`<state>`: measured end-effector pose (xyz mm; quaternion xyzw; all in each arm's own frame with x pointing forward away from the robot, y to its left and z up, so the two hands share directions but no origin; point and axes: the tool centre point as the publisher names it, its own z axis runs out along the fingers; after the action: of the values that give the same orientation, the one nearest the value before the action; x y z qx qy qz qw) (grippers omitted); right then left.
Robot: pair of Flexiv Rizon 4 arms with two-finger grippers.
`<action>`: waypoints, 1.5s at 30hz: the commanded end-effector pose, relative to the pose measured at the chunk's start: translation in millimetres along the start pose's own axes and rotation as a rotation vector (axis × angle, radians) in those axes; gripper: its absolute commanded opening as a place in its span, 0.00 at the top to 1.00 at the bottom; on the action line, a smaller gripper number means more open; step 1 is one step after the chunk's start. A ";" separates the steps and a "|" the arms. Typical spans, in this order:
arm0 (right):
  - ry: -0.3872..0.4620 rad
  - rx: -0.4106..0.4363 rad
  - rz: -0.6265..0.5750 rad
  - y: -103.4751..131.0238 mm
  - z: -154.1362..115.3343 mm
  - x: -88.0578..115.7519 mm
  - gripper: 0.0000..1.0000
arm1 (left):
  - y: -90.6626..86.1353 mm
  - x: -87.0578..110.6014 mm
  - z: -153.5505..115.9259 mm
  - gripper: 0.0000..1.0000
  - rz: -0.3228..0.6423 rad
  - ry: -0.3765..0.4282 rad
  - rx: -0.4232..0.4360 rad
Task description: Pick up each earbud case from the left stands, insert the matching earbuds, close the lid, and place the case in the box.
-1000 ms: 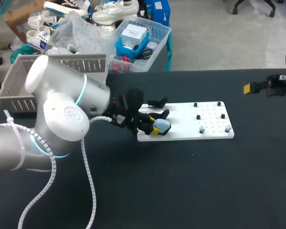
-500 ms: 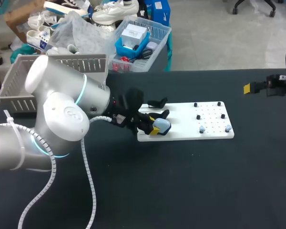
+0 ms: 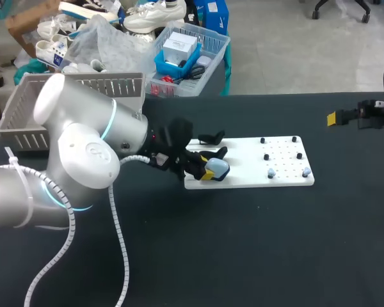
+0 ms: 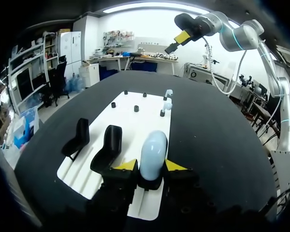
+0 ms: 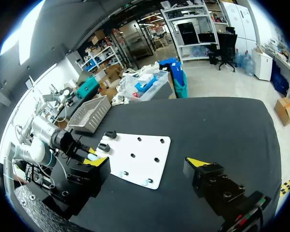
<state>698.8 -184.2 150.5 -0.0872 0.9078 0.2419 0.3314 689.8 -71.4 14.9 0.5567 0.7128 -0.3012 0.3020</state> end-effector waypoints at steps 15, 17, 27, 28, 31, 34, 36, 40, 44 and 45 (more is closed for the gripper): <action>0.001 -0.003 -0.001 -0.9 0.1 -0.3 0.00 | 1.4 0.6 -1.0 1.00 -0.001 -0.002 0.001; 0.001 -0.003 -0.001 -0.9 0.1 -0.3 0.00 | 1.0 0.7 -1.2 1.00 0.001 -0.002 0.000; 0.001 -0.003 -0.001 -0.9 0.1 -0.3 0.00 | -0.4 3.2 -1.6 0.94 -0.003 0.007 -0.001; 0.001 -0.003 -0.001 -0.9 0.1 -0.3 0.00 | -0.4 3.3 -1.6 0.93 -0.003 0.007 -0.001; 0.001 -0.003 -0.001 -0.9 0.1 -0.3 0.00 | -0.2 3.5 -1.8 0.96 -0.006 0.007 -0.003; 0.001 -0.003 -0.001 -0.9 0.1 -0.3 0.00 | 0.2 3.2 -2.1 0.96 -0.008 0.005 -0.004; 0.001 -0.003 -0.001 -0.9 0.1 -0.3 0.00 | 0.4 3.0 -2.1 0.96 -0.007 0.005 -0.004; 0.001 -0.003 -0.001 -0.9 0.1 -0.3 0.00 | 0.5 2.7 -1.9 0.91 -0.005 0.007 -0.005; 0.001 -0.003 -0.001 -0.9 0.1 -0.3 0.00 | 0.6 2.8 -1.6 0.84 -0.004 0.010 -0.004; 0.001 -0.003 -0.001 -0.9 0.1 -0.3 0.00 | 0.7 2.9 -1.5 0.83 -0.005 0.010 -0.004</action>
<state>698.8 -184.2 150.5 -0.0872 0.9078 0.2419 0.3314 689.5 -69.4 14.2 0.5560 0.7153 -0.2989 0.2998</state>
